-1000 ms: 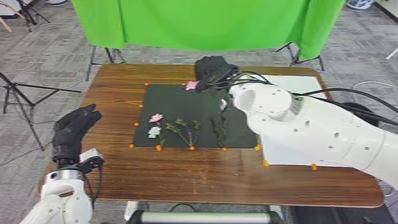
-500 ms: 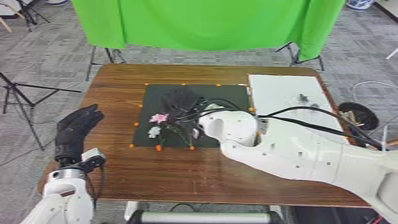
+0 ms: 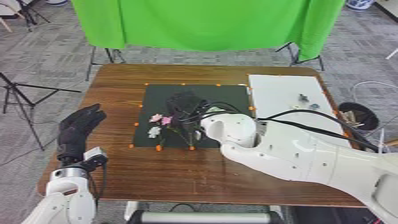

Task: Arrange flowers

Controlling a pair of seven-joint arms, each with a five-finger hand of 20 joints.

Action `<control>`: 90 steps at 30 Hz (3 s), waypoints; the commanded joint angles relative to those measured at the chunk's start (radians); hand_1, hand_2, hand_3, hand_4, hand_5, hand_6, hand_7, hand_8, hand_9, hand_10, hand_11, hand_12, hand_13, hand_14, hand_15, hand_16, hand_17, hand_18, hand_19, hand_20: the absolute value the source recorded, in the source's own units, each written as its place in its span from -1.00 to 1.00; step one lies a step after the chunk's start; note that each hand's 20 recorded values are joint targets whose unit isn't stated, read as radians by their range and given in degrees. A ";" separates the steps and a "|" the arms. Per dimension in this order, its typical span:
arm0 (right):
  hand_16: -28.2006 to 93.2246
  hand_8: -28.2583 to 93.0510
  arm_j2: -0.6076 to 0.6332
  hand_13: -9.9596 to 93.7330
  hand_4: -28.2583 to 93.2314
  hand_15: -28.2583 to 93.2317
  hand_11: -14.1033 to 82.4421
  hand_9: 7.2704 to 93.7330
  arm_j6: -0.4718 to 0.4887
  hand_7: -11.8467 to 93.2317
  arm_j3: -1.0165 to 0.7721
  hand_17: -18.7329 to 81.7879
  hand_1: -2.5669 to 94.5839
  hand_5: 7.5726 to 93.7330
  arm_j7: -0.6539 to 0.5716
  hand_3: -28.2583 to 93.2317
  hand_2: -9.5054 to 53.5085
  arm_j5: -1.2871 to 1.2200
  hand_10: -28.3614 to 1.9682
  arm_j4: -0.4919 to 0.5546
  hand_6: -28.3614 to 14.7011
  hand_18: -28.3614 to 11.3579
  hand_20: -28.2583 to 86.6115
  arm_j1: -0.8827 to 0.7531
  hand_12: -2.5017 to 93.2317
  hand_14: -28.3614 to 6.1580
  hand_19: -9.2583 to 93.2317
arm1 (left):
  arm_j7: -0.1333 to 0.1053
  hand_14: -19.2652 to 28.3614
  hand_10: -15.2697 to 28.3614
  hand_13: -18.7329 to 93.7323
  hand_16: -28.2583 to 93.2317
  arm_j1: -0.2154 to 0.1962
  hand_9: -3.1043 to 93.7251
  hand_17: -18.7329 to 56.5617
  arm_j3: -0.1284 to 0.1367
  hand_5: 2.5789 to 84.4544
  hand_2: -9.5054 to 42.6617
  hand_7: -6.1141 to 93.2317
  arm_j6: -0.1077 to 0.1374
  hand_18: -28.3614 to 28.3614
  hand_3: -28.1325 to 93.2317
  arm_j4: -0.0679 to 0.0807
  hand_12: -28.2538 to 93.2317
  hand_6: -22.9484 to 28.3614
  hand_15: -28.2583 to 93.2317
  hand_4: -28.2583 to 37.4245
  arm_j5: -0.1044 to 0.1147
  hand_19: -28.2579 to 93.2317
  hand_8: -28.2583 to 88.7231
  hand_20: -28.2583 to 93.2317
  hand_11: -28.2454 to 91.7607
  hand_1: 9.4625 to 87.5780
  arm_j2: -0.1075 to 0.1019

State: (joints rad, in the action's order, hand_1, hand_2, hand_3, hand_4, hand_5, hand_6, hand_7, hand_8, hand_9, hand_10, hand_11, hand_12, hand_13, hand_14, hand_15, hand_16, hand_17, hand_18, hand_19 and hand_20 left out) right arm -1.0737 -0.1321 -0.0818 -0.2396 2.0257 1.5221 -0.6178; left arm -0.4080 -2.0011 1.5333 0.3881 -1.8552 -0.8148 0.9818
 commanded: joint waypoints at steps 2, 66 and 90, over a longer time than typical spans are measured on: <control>-0.06 -0.46 -0.034 1.00 -0.88 0.42 -0.53 0.63 -0.036 -0.36 -0.006 0.65 0.21 0.61 -0.004 0.47 -0.92 -0.002 0.20 -0.031 0.46 -0.24 0.47 0.011 -0.45 0.59 1.00 | 0.012 0.47 0.34 0.12 -0.59 0.001 0.18 -0.08 -0.002 0.29 -0.29 -0.47 -0.006 0.42 0.54 0.004 -0.36 0.00 -0.11 -0.77 0.000 -0.24 -0.64 -0.18 -0.09 -0.20 0.007; -0.07 -0.70 0.299 0.96 -0.84 0.39 -0.49 0.38 0.103 -0.44 -0.445 0.59 -0.20 0.23 -0.134 0.61 -1.00 -0.065 0.07 0.227 0.46 -0.25 0.40 -0.087 -0.60 0.54 1.00 | 0.016 0.48 0.34 0.12 -0.59 -0.025 0.18 -0.09 0.021 0.29 -0.27 -0.46 0.000 0.41 0.55 -0.013 -0.36 -0.01 -0.10 -0.72 0.001 -0.24 -0.55 -0.19 -0.09 -0.19 0.000; -0.06 -0.67 0.463 0.98 -0.84 0.41 -0.25 0.77 0.220 -0.50 -0.580 0.60 -0.32 0.33 -0.309 0.55 -1.00 -0.012 0.01 0.149 0.36 -0.37 0.45 -0.294 -0.49 0.46 1.00 | 0.027 0.49 0.34 0.13 -0.60 -0.026 0.18 -0.09 0.022 0.29 -0.28 -0.46 -0.014 0.42 0.55 -0.014 -0.36 0.00 -0.10 -0.74 -0.001 -0.23 -0.56 -0.18 -0.09 -0.19 0.006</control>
State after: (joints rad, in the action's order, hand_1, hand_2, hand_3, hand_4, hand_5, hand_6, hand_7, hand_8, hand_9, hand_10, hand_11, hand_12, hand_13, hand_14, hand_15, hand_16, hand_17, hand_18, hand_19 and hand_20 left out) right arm -0.6233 0.1026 -0.6858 -0.5308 1.9768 1.6934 -0.8870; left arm -0.3917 -2.0248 1.5543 0.3837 -1.8678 -0.8150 0.9813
